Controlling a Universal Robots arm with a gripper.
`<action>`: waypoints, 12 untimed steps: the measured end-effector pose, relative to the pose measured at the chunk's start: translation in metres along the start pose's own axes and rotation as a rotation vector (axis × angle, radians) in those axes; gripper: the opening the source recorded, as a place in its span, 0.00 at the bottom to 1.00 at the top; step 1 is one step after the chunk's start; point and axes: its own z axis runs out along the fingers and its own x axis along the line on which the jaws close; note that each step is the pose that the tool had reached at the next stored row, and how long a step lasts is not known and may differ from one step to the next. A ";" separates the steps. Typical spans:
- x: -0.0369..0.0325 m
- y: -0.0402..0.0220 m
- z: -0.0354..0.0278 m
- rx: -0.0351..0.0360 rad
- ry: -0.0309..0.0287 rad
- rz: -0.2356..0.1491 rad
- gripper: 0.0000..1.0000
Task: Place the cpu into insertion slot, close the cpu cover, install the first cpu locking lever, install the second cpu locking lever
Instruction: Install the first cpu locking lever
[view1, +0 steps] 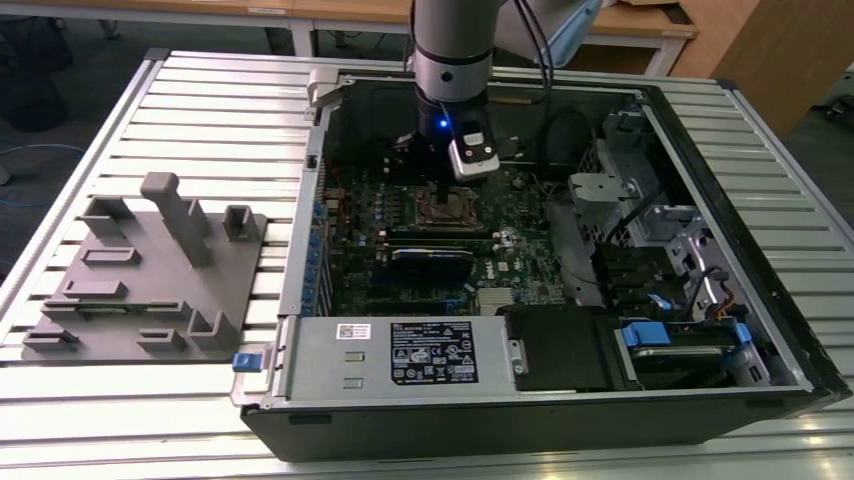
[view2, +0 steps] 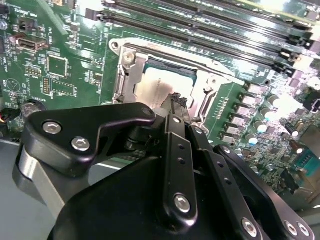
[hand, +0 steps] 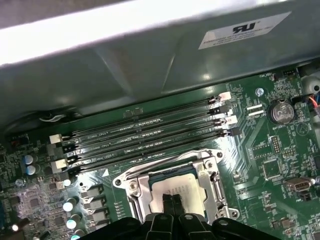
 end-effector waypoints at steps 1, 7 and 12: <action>-0.0010 0.0003 0.0002 -0.0003 0.0002 -0.006 0.11; -0.0054 0.0014 0.0009 -0.0022 0.0017 -0.049 0.11; -0.0055 0.0014 0.0012 -0.0035 0.0029 -0.108 0.11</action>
